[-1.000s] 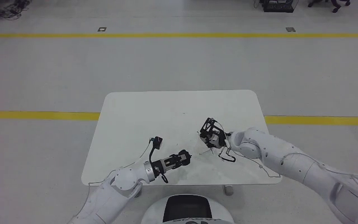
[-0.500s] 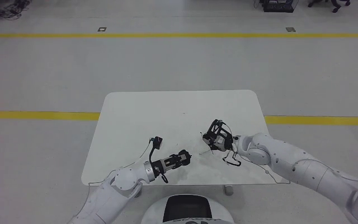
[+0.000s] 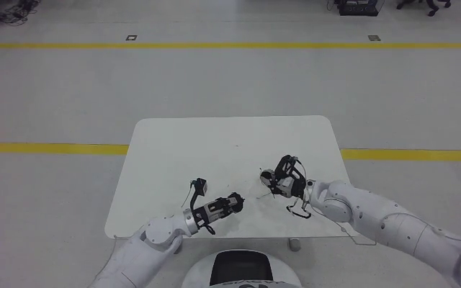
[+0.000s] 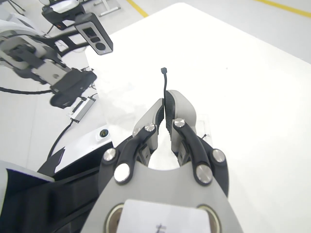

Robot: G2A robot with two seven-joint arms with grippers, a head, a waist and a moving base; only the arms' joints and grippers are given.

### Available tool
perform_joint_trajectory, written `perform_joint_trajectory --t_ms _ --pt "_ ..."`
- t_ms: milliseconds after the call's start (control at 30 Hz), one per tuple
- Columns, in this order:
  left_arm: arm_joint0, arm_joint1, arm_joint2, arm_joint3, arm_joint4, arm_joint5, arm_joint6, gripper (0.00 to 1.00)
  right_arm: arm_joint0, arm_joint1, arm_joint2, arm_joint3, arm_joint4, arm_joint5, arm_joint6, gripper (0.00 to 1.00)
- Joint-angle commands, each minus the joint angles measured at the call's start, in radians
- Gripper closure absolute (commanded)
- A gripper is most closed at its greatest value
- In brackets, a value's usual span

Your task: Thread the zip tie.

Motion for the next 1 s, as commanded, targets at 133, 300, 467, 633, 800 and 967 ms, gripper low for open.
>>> perform_joint_trajectory --t_ms 133,300,467,633,800,967 --pt "-0.017 -0.005 0.013 0.041 -0.083 -0.002 -0.047 1.0 -0.034 0.033 0.001 -0.062 -0.021 0.0 -0.113 1.0" --pt "-0.026 -0.009 0.022 0.071 -0.115 -0.013 -0.062 1.0 -0.053 0.044 0.001 -0.095 -0.022 0.0 -0.162 1.0" --pt "-0.028 -0.011 0.02 0.076 -0.139 -0.013 -0.073 1.0 -0.057 0.043 0.001 -0.106 -0.021 0.0 -0.165 1.0" --pt "-0.028 -0.011 0.02 0.076 -0.139 -0.013 -0.073 1.0 -0.057 0.043 0.001 -0.106 -0.021 0.0 -0.165 1.0" --pt "-0.027 -0.011 0.022 0.075 -0.144 -0.01 -0.067 1.0 -0.059 0.043 0.002 -0.106 -0.018 0.001 -0.166 1.0" --pt "-0.01 -0.013 0.011 0.069 -0.227 -0.013 -0.142 1.0 -0.101 0.042 0.001 -0.121 0.021 0.0 -0.282 1.0"
